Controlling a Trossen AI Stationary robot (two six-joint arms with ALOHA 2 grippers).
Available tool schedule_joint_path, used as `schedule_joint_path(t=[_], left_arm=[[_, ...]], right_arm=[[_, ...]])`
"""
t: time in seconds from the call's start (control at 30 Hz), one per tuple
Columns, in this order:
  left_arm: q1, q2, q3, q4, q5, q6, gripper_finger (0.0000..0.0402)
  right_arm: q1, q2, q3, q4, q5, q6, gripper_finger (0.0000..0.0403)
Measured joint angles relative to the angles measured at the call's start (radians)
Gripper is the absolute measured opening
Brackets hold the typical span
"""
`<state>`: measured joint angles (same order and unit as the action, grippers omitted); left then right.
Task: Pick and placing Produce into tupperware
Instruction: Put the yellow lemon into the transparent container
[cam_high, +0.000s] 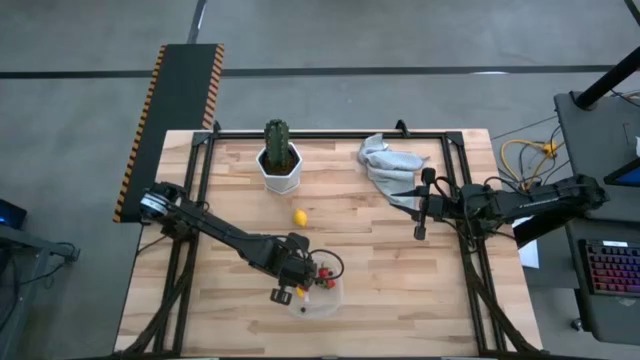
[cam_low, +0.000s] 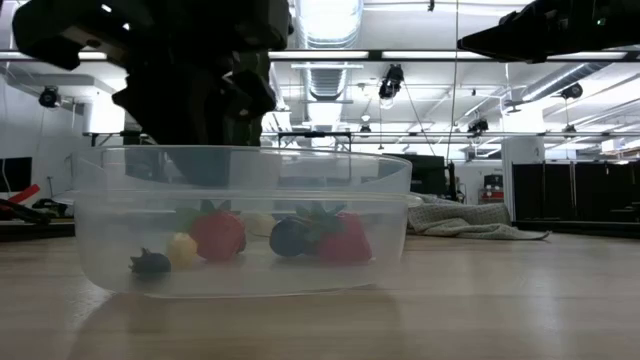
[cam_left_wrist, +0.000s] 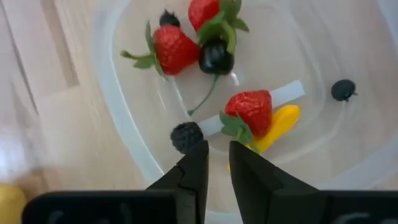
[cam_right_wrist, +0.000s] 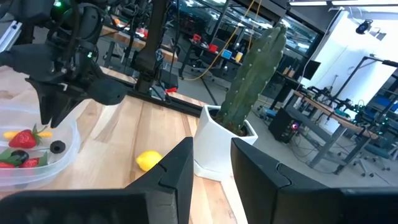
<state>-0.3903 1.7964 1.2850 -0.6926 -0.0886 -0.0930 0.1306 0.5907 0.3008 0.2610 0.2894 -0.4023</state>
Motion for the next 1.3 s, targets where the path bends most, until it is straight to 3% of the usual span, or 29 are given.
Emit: schedule_joint_path(t=[0.2,0.37,0.6,0.67,0.93,1.13,1.3], left_arm=[[0.000,-0.048,0.000,-0.005,-0.004,0.109,0.0053],[0.013,-0.076,-0.001,-0.005,-0.039,0.138,0.0099],[0.023,-0.074,-0.002,-0.067,-0.330,0.378,0.0203],[0.041,-0.068,-0.005,-0.089,-0.363,0.429,0.0223],[0.188,-0.068,-0.024,-0.157,-0.351,0.468,0.0239],[0.255,-0.070,-0.035,-0.170,-0.319,0.702,0.0239],[0.285,-0.071,-0.034,-0.136,-0.261,0.755,0.0242]], right_arm=[[0.000,0.000,0.000,0.005,0.000,0.000,0.0100],[0.000,0.000,0.000,0.005,0.000,0.001,0.0100],[0.000,0.000,0.000,0.005,0.000,0.001,0.0100],[0.000,0.000,0.000,0.005,0.000,0.001,0.0100],[0.000,0.000,0.000,0.004,0.000,0.014,0.0100],[0.000,0.000,0.000,-0.004,0.000,0.025,0.0100],[0.000,0.000,-0.001,-0.028,0.000,0.028,0.0100]])
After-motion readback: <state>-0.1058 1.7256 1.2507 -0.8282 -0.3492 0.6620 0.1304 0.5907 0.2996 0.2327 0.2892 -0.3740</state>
